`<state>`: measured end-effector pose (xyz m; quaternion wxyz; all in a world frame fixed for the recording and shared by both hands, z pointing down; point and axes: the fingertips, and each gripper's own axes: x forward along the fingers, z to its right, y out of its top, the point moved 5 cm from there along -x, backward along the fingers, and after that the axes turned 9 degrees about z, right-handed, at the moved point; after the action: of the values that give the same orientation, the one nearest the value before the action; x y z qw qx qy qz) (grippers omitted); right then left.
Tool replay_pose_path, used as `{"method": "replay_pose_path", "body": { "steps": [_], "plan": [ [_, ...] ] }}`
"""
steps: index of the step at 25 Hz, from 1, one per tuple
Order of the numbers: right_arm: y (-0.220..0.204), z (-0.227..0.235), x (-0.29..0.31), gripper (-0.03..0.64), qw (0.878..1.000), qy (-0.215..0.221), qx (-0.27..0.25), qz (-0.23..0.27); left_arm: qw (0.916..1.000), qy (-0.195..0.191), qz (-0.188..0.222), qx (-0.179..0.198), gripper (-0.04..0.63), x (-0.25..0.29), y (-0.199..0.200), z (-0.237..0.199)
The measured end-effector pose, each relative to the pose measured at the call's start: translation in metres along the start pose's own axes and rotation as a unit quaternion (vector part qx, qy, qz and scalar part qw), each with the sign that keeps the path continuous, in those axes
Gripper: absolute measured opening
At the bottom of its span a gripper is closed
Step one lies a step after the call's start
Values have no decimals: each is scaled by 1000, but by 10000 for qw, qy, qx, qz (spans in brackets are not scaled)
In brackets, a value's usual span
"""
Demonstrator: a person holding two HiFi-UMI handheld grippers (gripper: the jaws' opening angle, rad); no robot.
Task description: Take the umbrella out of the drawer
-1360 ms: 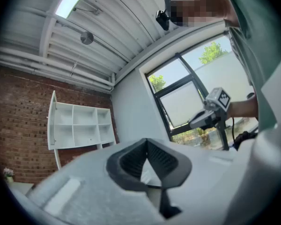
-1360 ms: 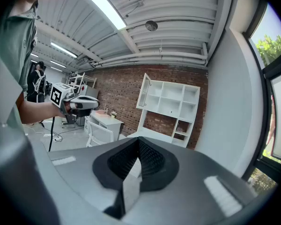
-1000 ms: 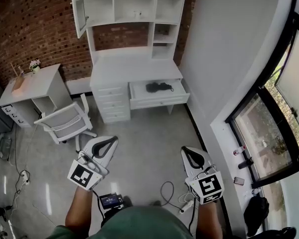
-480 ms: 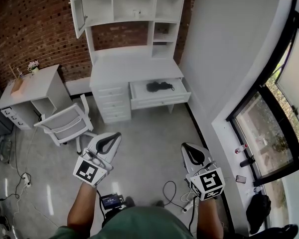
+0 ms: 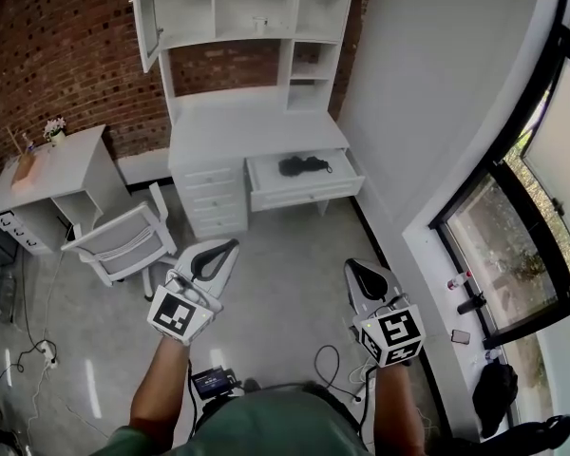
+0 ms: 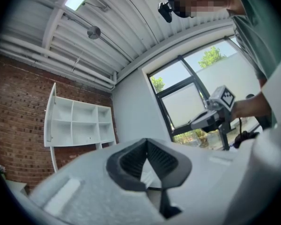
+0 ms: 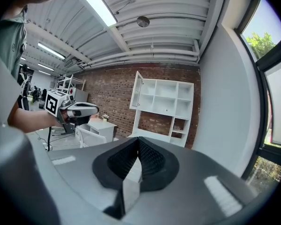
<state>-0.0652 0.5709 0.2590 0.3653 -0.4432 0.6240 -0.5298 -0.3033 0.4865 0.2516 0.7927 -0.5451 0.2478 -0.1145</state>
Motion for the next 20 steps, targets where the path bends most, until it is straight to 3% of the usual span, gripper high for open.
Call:
{"method": "replay_pose_path", "body": {
  "steps": [9, 20],
  "plan": [
    [-8, 22, 40, 6, 10000, 17, 8, -45, 10000, 11, -72, -37, 0, 25, -25, -25],
    [-28, 110, 100, 6, 9992, 391, 88, 57, 9993, 330, -131, -84, 0, 119, -65, -53]
  ]
}}
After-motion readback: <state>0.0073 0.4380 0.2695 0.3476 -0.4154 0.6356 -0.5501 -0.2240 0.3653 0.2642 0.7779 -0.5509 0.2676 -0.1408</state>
